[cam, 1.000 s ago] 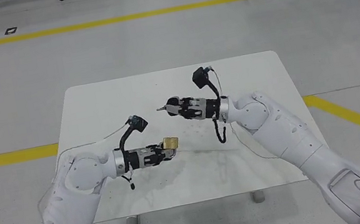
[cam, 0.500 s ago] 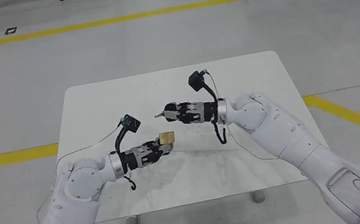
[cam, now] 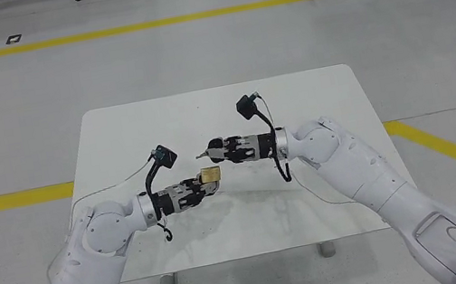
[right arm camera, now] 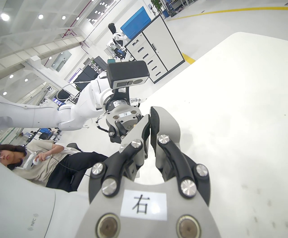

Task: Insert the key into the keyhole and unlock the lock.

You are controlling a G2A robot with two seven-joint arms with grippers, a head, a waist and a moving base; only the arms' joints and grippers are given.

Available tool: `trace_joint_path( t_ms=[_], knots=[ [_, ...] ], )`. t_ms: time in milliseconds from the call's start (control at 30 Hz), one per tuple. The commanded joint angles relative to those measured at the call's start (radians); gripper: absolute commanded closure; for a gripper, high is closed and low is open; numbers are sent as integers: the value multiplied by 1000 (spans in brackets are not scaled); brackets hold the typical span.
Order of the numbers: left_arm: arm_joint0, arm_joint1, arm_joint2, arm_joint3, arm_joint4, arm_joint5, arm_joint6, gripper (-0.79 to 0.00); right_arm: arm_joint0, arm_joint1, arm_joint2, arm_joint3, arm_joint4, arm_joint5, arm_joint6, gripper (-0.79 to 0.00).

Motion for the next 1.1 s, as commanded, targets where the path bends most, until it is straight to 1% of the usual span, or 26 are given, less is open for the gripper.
trace_joint_path(
  t_ms=[0, 133, 300, 367, 500, 633, 700, 833, 1067],
  knots=[
    [-1, 1, 3, 1, 2, 1, 4, 0, -3, 0, -1, -1, 38, -9, 17, 0],
    [-4, 2, 7, 3, 4, 4, 9, 0, -3, 1, -4, 5, 144, -32, 89, 0],
    [-5, 4, 7, 3, 17, 0, 25, 0, 4, 5, -4, 11, 216, -39, 161, 0],
    [-4, 5, 8, 0, 31, 0, 32, 0, 7, 7, 3, 17, 211, -35, 155, 0],
    [-4, 9, 14, -16, 86, 1, 15, 0, 13, 6, 10, 28, 163, -10, 107, 0],
    [7, 14, 8, -57, 126, -6, 19, 0, 24, -2, -1, 46, 102, 38, 50, 0],
    [16, 18, -1, -76, 130, -2, 22, 0, 29, -8, -11, 51, 92, 47, 40, 0],
    [24, 22, -11, -94, 126, 5, 20, 0, 37, -16, -28, 59, 99, 43, 54, 0],
    [12, 24, -2, -77, 123, 18, 24, 0, 41, -18, -37, 67, 183, -5, 139, 0]
  ],
)
